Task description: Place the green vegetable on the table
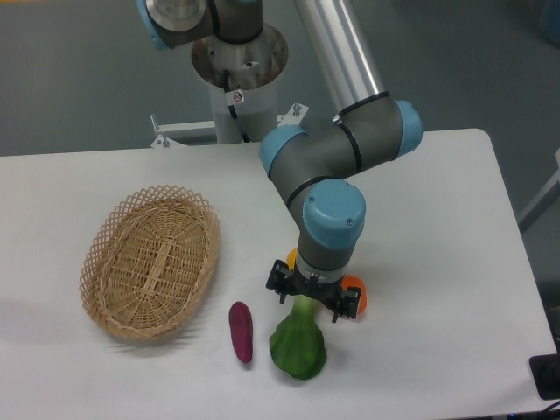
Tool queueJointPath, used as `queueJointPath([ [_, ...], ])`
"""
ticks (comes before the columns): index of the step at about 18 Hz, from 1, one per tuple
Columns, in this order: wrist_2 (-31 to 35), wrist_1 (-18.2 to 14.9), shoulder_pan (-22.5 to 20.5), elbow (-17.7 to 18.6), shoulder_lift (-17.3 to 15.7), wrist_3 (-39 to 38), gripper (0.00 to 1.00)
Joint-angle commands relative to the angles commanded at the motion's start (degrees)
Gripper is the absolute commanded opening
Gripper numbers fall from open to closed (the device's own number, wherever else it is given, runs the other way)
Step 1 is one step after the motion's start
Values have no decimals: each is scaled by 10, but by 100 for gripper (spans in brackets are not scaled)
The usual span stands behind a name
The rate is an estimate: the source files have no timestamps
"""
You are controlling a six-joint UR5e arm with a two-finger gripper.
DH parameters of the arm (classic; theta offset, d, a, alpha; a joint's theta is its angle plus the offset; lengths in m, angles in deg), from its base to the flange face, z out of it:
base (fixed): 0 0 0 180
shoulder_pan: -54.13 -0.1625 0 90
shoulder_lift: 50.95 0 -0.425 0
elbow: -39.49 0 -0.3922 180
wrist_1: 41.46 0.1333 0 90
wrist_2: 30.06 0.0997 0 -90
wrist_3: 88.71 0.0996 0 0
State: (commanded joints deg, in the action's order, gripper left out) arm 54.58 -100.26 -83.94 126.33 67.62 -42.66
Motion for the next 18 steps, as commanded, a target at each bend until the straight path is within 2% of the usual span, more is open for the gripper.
queueJointPath([
  [2,0,0,-9,-3,-4,7,100],
  [6,0,-8,-48,-4,-22,68,100],
  [14,17,-14,-104,-6,-32,176,100],
  [18,52,-44,-129,-9,-37,264,100],
])
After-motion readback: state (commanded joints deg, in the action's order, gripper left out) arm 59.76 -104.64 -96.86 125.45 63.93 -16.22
